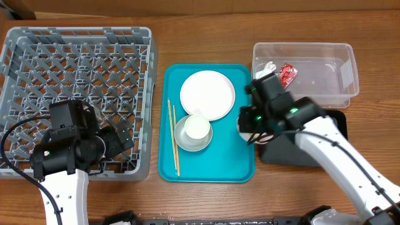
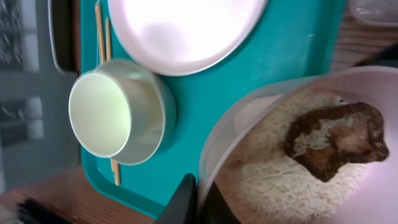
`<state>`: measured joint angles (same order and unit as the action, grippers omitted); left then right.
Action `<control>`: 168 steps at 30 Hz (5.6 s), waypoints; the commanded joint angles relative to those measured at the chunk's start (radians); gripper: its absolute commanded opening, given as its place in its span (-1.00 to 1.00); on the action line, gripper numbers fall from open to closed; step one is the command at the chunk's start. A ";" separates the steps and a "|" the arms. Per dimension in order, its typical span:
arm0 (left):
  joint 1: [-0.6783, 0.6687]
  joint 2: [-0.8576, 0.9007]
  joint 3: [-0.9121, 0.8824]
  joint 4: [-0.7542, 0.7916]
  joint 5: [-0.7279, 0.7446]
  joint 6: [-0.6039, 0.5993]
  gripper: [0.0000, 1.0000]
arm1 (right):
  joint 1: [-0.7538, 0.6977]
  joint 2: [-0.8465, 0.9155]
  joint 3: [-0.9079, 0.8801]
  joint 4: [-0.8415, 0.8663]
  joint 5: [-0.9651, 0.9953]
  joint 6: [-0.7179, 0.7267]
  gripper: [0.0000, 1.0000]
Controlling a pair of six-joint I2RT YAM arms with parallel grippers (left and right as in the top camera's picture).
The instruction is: Sort waste into correct bins and load items into the dishwasher
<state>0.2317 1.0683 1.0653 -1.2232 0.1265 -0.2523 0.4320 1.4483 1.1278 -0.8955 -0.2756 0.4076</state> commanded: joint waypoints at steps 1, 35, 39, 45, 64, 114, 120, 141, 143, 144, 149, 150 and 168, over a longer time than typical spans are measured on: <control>0.005 0.003 0.018 0.000 -0.006 0.021 1.00 | -0.147 -0.015 -0.024 0.000 -0.205 -0.033 -0.92; 0.005 0.003 0.018 0.000 -0.006 0.020 1.00 | -0.994 0.097 -0.387 0.222 -1.294 -0.080 -0.92; 0.005 0.003 0.018 0.001 -0.006 0.020 0.99 | -0.994 0.097 -0.387 0.232 -1.294 -0.074 -0.92; 0.005 0.003 0.018 0.001 -0.006 0.020 1.00 | -0.993 0.097 -0.387 0.249 -1.085 -0.056 -0.92; 0.005 0.003 0.018 0.004 -0.006 0.021 1.00 | -0.809 -0.030 -0.210 -0.009 -0.768 -0.402 -0.92; 0.005 0.003 0.018 0.004 -0.006 0.020 1.00 | 0.224 0.280 0.159 0.085 0.016 -0.166 -0.06; 0.005 0.003 0.018 0.004 -0.006 0.020 1.00 | 0.224 0.282 0.111 0.109 -0.008 -0.140 -0.17; 0.005 0.003 0.018 -0.002 -0.006 0.020 0.99 | 0.242 0.337 0.055 0.154 -0.025 -0.006 -0.92; 0.005 0.003 0.018 0.000 -0.006 0.020 1.00 | 0.242 0.334 0.062 0.158 -0.025 -0.006 -0.92; 0.005 0.003 0.018 0.001 -0.006 0.020 0.99 | 0.241 0.332 0.071 0.156 -0.025 -0.006 -0.92; 0.005 0.003 0.018 0.002 -0.003 0.020 1.00 | 0.219 0.259 0.144 0.130 -0.021 -0.013 -0.92; 0.005 0.003 0.018 0.002 -0.002 0.020 1.00 | 0.209 0.224 0.163 0.122 -0.012 -0.018 -0.92; -0.330 0.003 0.018 0.395 0.581 0.118 1.00 | -0.103 0.052 0.187 0.075 -0.730 -0.087 -0.92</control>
<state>-0.0063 1.0683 1.0676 -0.8970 0.6010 -0.1703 0.3309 1.5066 1.2968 -0.8288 -0.7578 0.3622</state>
